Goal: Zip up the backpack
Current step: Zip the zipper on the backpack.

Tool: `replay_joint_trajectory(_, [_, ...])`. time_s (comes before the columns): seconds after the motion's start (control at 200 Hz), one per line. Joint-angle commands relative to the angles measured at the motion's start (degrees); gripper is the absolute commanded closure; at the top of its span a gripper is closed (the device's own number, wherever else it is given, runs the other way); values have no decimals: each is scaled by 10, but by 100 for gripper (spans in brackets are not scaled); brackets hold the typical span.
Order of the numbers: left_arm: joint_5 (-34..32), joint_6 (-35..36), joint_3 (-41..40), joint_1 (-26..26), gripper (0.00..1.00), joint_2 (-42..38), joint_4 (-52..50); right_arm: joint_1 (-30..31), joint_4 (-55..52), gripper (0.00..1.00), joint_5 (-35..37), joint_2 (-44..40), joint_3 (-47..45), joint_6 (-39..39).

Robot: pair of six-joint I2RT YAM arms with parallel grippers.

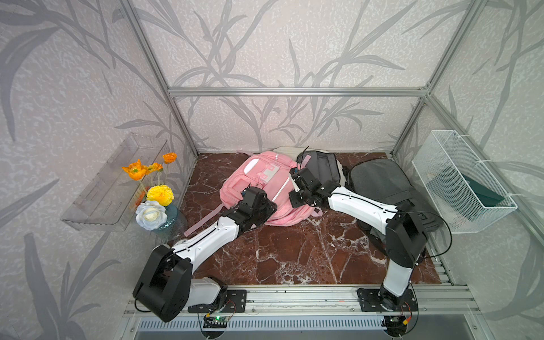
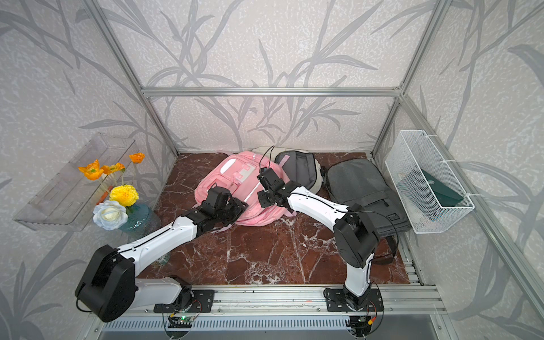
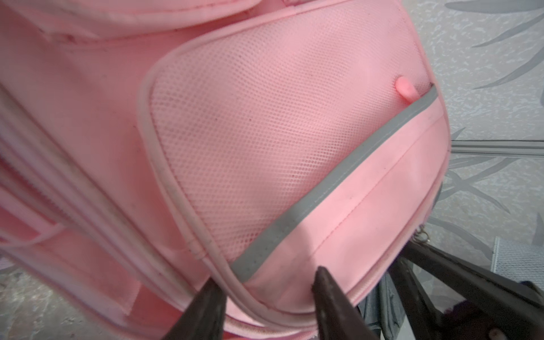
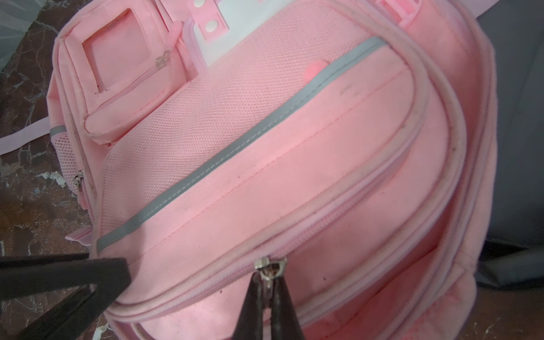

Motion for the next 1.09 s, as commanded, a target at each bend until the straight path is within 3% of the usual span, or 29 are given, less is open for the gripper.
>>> replay_joint_trajectory(0.0, [-29, 12, 4, -2, 70, 11, 17, 13, -1, 100, -5, -43, -9, -12])
replay_joint_trajectory(0.13, [-44, 33, 10, -2, 92, 4, -4, 2, -12, 100, 41, -62, -27, -57])
replay_joint_trajectory(0.2, [-57, 45, 7, -2, 100, -14, -20, -27, -14, 100, 24, -70, -37, -81])
replay_joint_trajectory(0.41, [-92, 78, -4, -1, 100, -77, -66, -138, -42, 100, -81, -47, -4, -94])
replay_joint_trajectory(0.52, [-88, 90, -7, -1, 100, -85, -73, -166, -44, 100, -117, -21, 34, -105])
replay_joint_trajectory(0.805, [-44, 123, -16, 1, 100, -61, -58, -196, -131, 100, -106, 89, 172, -264])
replay_joint_trajectory(1.09, [5, 148, -19, 1, 100, -36, -41, -216, -128, 100, -111, 163, 271, -344])
